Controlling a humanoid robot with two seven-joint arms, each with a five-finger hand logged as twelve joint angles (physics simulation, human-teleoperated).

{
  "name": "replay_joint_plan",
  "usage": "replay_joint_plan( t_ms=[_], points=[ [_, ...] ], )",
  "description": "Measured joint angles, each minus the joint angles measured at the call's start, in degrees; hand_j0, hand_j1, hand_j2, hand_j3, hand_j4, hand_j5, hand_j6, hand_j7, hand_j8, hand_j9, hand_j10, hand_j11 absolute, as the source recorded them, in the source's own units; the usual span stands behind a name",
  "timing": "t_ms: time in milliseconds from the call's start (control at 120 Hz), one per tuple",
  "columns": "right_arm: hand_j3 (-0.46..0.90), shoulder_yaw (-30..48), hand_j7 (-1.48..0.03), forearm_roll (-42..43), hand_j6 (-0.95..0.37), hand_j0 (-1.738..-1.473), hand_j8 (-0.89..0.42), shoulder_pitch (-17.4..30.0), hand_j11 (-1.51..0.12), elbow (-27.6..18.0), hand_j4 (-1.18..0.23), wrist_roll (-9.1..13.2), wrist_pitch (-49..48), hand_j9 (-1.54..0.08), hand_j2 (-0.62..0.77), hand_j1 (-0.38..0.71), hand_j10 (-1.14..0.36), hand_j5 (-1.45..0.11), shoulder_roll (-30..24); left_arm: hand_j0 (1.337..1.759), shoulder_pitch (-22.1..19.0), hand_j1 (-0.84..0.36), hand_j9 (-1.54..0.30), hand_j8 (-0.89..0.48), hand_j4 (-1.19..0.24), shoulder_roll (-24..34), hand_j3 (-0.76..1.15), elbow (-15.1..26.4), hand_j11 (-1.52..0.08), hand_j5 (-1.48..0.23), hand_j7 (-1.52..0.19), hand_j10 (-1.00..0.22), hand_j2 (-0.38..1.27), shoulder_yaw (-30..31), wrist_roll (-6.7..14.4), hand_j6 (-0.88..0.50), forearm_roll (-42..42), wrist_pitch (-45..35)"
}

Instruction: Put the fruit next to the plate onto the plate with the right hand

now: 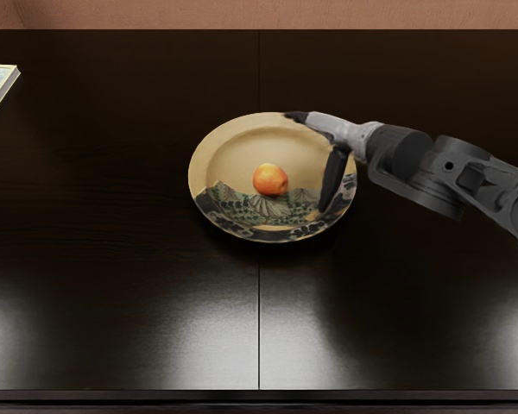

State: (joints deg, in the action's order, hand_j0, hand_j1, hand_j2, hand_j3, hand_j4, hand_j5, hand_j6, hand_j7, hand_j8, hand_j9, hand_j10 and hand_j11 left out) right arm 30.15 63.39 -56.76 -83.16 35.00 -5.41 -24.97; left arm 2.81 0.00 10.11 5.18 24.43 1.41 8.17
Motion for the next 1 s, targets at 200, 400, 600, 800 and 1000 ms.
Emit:
replay_joint_plan(
  t_ms=[200, 400, 600, 800, 1000],
  points=[
    [0.00, 4.39, 0.00, -13.68, 0.00, -1.658, 0.00, 0.26, 0.00, -0.69, 0.00, 0.00, -7.11, 0.00, 0.00, -0.35, 0.00, 0.00, -4.93, 1.658, 0.00, 0.34, -0.01, -0.01, -0.01, 0.00, 0.00, 0.00, -0.01, -0.01, -0.01, -0.01, 0.00, 0.00, 0.00, -0.01, 0.00, 0.00],
    [0.00, 9.23, 0.00, -26.34, 0.00, -1.658, 0.00, 0.48, 0.00, -0.52, 0.00, 0.00, -16.21, 0.00, 0.00, -0.35, 0.00, 0.00, -10.57, 1.658, 0.00, 0.34, -0.01, -0.01, -0.01, 0.00, 0.00, 0.01, -0.01, -0.01, -0.01, -0.01, 0.00, -0.01, 0.00, -0.01, 0.00, 0.00],
    [0.00, 10.42, 0.00, -38.45, 0.00, -1.658, 0.00, 0.59, 0.00, 0.01, 0.00, 0.00, -24.02, 0.00, 0.00, -0.35, 0.00, 0.00, -16.35, 1.658, 0.00, 0.34, -0.01, -0.01, -0.01, 0.00, 0.00, 0.03, -0.01, -0.01, -0.01, -0.01, 0.00, -0.03, 0.00, -0.01, 0.00, 0.00],
    [0.00, 10.23, 0.00, -50.28, 0.00, -1.658, 0.00, 1.27, 0.00, 0.80, 0.00, 0.00, -28.73, 0.00, 0.00, -0.35, 0.00, 0.00, -22.94, 1.658, 0.35, 0.34, -0.01, -0.01, -0.01, 0.00, 0.00, 0.03, -0.01, -0.01, -0.01, -0.01, 0.00, -0.04, 0.00, -0.01, 0.00, 0.00],
    [0.00, 10.34, 0.00, -54.00, 0.00, -1.658, 0.00, 1.62, 0.00, 1.05, 0.00, 0.00, -29.48, 0.00, 0.00, -0.35, 0.00, 0.00, -24.84, 1.658, 0.37, 0.34, -0.01, -0.01, -0.01, 0.00, 0.00, 0.01, -0.01, -0.01, -0.01, -0.01, 0.00, -0.11, 0.00, -0.01, 0.00, 0.00]
  ],
)
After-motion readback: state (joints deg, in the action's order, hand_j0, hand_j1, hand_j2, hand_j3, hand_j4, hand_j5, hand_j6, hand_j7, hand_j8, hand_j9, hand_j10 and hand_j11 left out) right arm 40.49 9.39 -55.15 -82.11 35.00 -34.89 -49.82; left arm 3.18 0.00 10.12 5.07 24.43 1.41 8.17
